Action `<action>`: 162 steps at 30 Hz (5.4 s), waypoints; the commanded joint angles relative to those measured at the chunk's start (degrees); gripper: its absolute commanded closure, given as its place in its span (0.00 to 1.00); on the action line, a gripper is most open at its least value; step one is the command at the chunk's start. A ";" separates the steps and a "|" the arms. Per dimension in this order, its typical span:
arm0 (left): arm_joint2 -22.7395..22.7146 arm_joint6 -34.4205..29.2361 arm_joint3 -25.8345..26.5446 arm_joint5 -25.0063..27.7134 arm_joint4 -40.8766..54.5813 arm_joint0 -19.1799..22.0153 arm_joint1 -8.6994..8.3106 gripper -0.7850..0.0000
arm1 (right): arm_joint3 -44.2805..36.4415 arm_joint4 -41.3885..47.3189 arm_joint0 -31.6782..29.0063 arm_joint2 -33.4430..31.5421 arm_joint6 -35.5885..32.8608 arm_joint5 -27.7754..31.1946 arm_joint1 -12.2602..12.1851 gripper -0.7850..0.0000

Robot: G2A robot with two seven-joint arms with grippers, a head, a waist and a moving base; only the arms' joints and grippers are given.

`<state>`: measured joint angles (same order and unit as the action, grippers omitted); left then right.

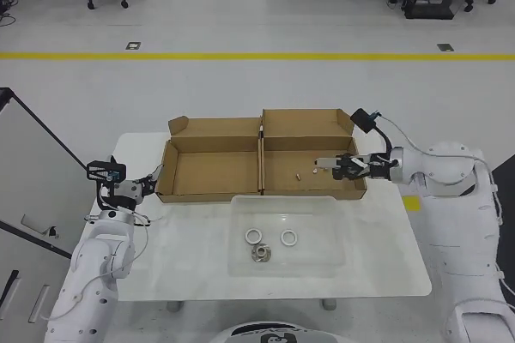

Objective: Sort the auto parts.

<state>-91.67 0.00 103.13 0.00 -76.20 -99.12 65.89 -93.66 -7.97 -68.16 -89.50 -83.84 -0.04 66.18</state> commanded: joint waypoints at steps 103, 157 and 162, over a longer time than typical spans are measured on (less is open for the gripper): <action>62.02 -87.48 -1.67 12.60 19.92 52.23 11.89 0.00 | 2.86 30.45 -11.67 -8.73 -4.16 16.33 -7.75 0.00; 74.88 -83.48 -33.80 18.19 27.47 60.70 24.34 0.68 | 2.86 30.45 -11.67 -8.73 -4.16 16.33 -7.75 0.00; 74.90 -83.27 -34.91 18.14 27.55 60.83 24.89 0.64 | 2.86 30.45 -11.67 -8.73 -4.16 16.33 -7.75 0.00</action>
<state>-16.76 -83.31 68.49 18.20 -48.67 -38.30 90.69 -90.80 22.47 -79.83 -98.23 -88.00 16.28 58.43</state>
